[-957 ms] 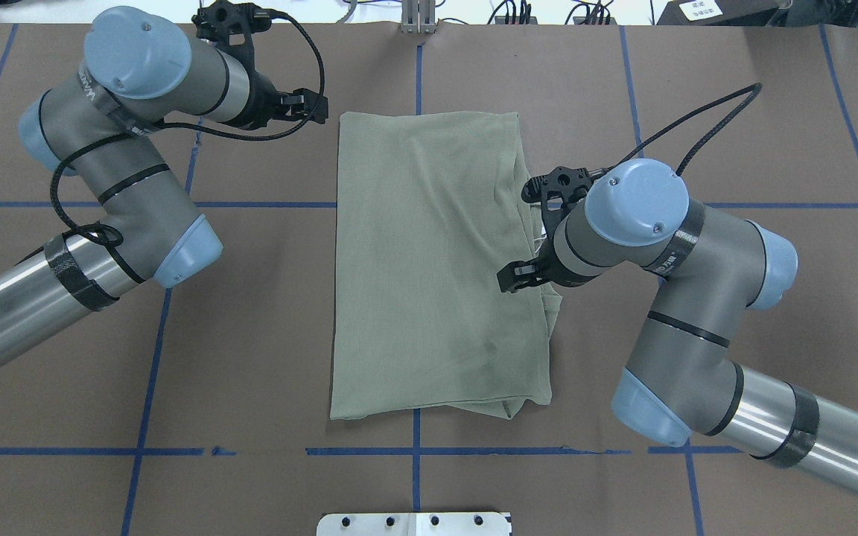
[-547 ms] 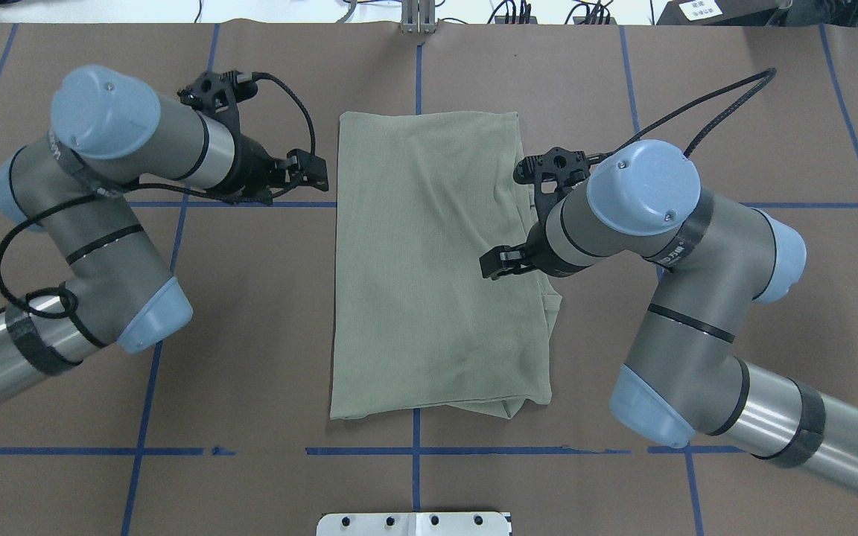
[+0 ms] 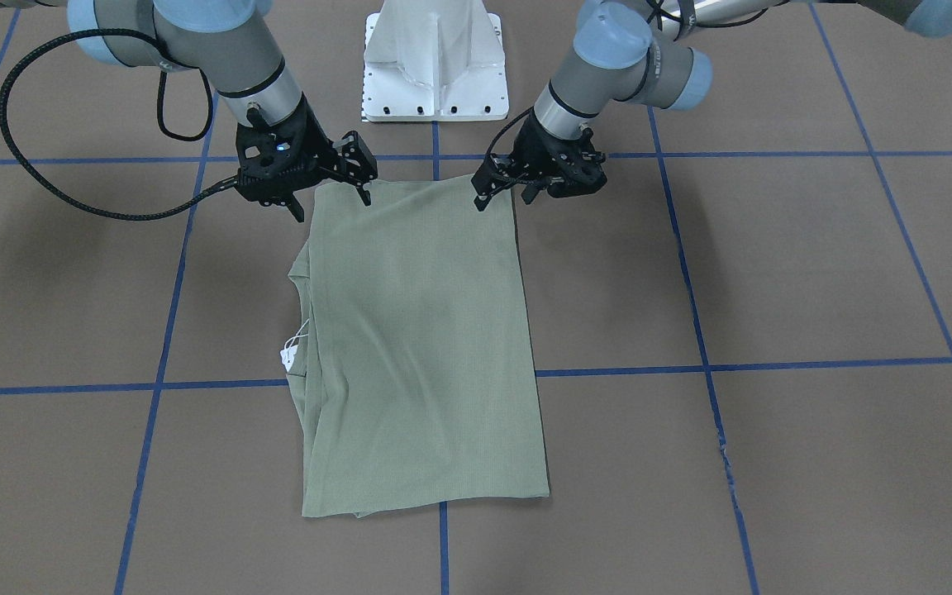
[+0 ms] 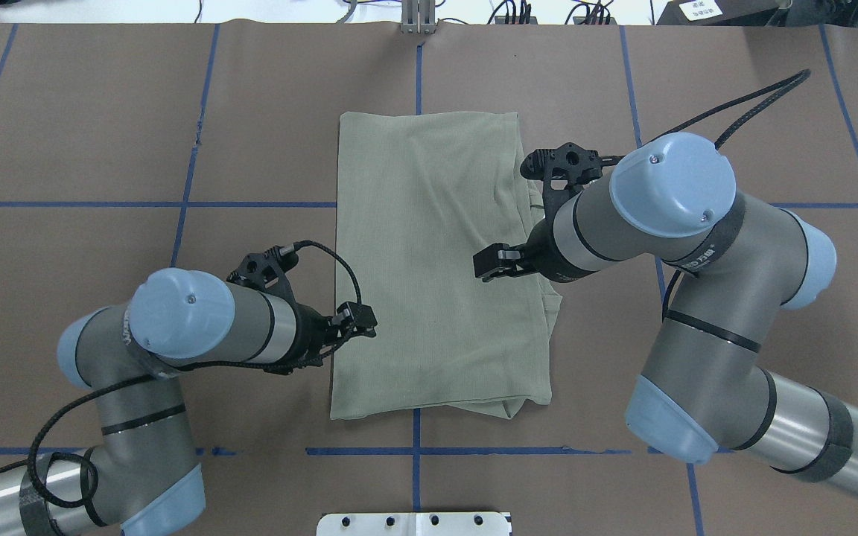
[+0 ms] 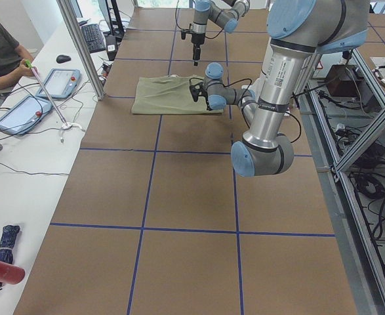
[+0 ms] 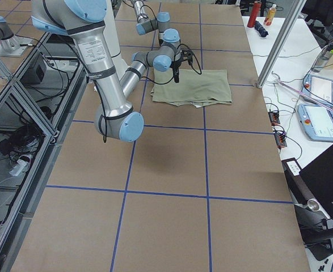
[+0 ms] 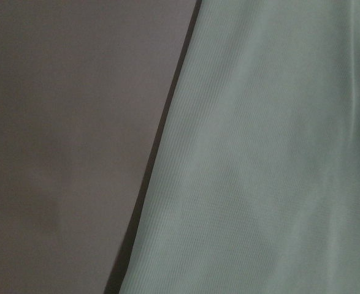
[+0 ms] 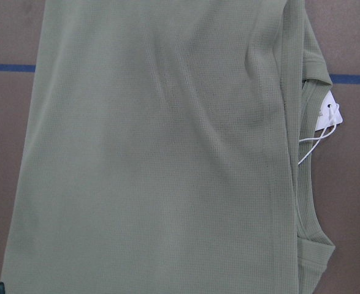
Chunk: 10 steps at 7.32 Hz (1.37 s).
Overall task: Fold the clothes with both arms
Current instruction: 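Lower the left gripper to the near shirt corner while the right gripper follows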
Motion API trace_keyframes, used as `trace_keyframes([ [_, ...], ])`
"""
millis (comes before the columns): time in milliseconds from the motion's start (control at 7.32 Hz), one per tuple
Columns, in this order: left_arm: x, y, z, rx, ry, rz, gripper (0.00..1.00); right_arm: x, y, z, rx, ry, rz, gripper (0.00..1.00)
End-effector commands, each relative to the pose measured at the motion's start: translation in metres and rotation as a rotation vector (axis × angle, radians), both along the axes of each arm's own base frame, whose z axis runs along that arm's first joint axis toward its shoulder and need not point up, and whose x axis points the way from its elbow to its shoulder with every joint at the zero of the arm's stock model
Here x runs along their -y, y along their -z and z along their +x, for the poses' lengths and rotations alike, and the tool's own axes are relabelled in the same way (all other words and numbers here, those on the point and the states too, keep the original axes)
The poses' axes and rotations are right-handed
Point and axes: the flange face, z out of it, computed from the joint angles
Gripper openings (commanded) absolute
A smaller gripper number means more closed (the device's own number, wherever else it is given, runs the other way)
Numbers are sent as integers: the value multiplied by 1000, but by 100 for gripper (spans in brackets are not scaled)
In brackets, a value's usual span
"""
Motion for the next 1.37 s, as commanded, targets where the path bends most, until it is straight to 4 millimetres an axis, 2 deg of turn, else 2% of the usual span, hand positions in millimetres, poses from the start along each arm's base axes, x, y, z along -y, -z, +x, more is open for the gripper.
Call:
trace_keyframes([
  [0,-20,-8,14,46,1,-40,91,-1,1,-1,3,-2,-8,100],
  [273,-21,-10,18,89,-3,-55,85,-3,1,-3,3,2,-8,100],
  [547,-21,-10,18,95,-1,-60,69,-3,-1,-3,0,3,-8,100],
  [683,-21,-10,18,95,-1,-60,65,-3,-1,-3,0,3,-8,100],
  [820,-22,-10,19,110,-6,-64,65,-3,-1,-3,0,3,-8,100],
  [1230,-48,-1,22,139,-47,-70,64,-3,-1,-3,0,3,-8,100],
])
